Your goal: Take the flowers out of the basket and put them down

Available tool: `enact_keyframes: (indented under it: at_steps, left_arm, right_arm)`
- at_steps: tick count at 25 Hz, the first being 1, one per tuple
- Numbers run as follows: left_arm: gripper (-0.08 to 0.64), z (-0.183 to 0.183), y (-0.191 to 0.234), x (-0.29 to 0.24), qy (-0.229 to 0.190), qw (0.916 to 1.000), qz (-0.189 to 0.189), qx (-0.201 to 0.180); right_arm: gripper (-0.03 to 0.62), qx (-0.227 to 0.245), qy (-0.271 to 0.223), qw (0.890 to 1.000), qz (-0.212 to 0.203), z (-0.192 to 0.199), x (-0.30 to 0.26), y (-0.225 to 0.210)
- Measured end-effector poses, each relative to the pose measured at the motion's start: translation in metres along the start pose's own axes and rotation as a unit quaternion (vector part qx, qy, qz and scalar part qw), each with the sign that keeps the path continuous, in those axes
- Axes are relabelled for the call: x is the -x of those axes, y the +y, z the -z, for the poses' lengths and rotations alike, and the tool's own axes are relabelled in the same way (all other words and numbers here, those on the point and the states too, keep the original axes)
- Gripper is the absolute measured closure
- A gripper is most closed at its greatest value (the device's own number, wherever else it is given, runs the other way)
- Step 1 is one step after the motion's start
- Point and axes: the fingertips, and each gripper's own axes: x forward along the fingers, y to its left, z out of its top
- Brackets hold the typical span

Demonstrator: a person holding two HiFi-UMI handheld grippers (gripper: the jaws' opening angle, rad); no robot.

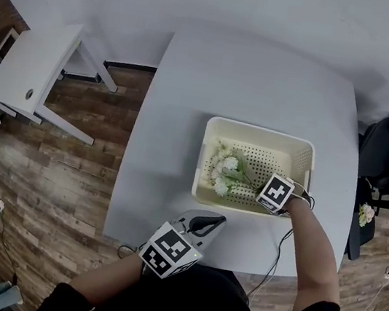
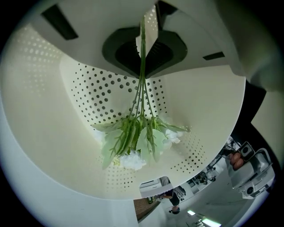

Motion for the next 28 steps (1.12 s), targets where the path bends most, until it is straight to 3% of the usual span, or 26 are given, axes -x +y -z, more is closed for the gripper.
enact_keyframes:
  at_steps: [6, 11, 17, 19, 22, 28]
  left_arm:
    - [0.554, -0.004, -0.008, 0.005, -0.007, 0.9999, 0.006, -0.005]
    - [0.554, -0.009, -0.016, 0.005, -0.017, 0.9997, 0.012, -0.01]
    - [0.554, -0.015, -0.021, 0.005, -0.023, 0.9992, 0.025, -0.019]
    - [0.554, -0.018, -0.024, 0.002, -0.023, 0.9989, 0.032, -0.025]
    - [0.554, -0.023, -0.026, -0.002, -0.027, 0.9983, 0.038, -0.036]
    - [0.554, -0.036, -0.025, -0.006, -0.046, 0.9966, 0.041, -0.054]
  right_arm:
    - [0.557, 0.005, -0.026, 0.999, 0.024, -0.006, 0.024, 0.003]
    - [0.557, -0.02, -0.07, 0.996, 0.057, -0.013, 0.051, 0.002]
    - [0.558, -0.075, -0.188, 0.974, 0.1, -0.038, 0.107, -0.002]
    - [0.558, -0.113, -0.231, 0.959, 0.116, -0.039, 0.126, -0.005]
    - [0.558, -0.159, -0.306, 0.927, 0.145, -0.039, 0.162, -0.007]
    - [0.558, -0.249, -0.435, 0.844, 0.192, -0.022, 0.221, 0.009]
